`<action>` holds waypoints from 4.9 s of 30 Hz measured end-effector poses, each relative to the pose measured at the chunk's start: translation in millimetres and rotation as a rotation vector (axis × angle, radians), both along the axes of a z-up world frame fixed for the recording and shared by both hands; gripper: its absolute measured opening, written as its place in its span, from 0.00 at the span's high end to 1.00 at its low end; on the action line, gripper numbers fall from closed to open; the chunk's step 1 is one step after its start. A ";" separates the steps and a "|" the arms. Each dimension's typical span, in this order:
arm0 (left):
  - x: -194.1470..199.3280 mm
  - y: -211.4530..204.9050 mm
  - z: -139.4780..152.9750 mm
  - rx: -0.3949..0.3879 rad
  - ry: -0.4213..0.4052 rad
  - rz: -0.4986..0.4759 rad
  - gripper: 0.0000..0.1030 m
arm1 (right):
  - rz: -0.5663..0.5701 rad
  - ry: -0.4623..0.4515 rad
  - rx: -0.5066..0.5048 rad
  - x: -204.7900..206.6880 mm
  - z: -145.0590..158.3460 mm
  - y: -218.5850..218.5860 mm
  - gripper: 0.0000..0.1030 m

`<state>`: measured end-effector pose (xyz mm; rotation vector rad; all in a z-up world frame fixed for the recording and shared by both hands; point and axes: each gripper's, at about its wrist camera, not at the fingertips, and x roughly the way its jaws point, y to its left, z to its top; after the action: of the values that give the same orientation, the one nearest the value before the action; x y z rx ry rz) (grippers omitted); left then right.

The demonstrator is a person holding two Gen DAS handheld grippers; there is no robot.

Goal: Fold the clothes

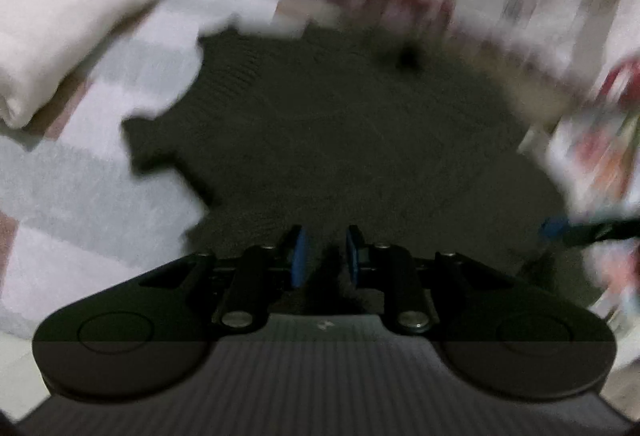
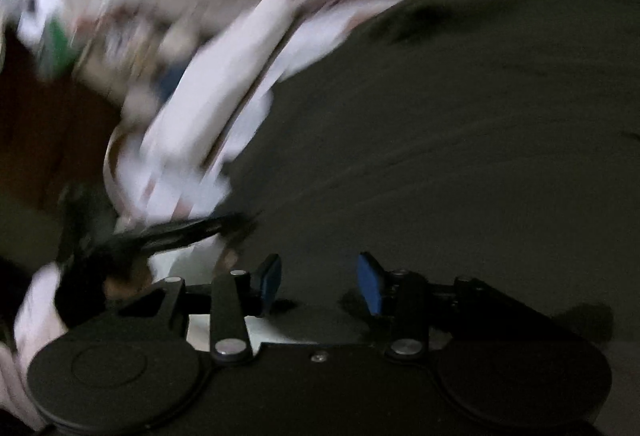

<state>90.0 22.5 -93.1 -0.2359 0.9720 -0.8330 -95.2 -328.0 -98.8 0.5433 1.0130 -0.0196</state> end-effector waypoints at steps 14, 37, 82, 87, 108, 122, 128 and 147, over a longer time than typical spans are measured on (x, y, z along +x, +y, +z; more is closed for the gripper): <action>-27.8 -62.6 -10.5 0.148 0.071 -0.247 0.68 | -0.723 -0.091 -0.030 -168.0 -19.3 -120.9 0.53; -60.8 -188.6 -20.7 0.225 0.197 -0.546 0.61 | -0.976 -0.119 -0.318 -285.2 -26.5 -153.0 0.94; 214.1 -281.6 -4.3 0.121 -0.074 -0.188 0.42 | -0.587 -0.209 -0.073 41.5 -39.4 -328.9 0.38; 205.4 -307.9 -13.8 0.141 -0.110 -0.274 0.40 | -0.592 -0.249 -0.049 45.0 -46.7 -332.4 0.38; 145.4 -316.5 26.6 0.243 -0.344 -0.262 0.95 | -0.406 -0.411 -0.543 71.3 11.7 -252.6 0.88; 15.6 -135.6 -12.8 0.129 -0.074 0.054 0.76 | -0.264 -0.563 -0.604 -67.9 22.9 -114.8 0.87; -11.5 -130.2 1.4 0.079 -0.100 0.029 0.64 | -0.277 -0.597 -0.568 -92.8 26.9 -103.9 0.87; -68.6 -94.8 37.9 0.180 -0.119 0.156 0.58 | 0.464 -0.601 -0.149 -59.9 79.7 -36.5 0.86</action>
<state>21.4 -72.3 -55.3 -0.1044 0.8986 -0.6058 -155.1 -364.6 -19.0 0.1450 0.5211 0.4530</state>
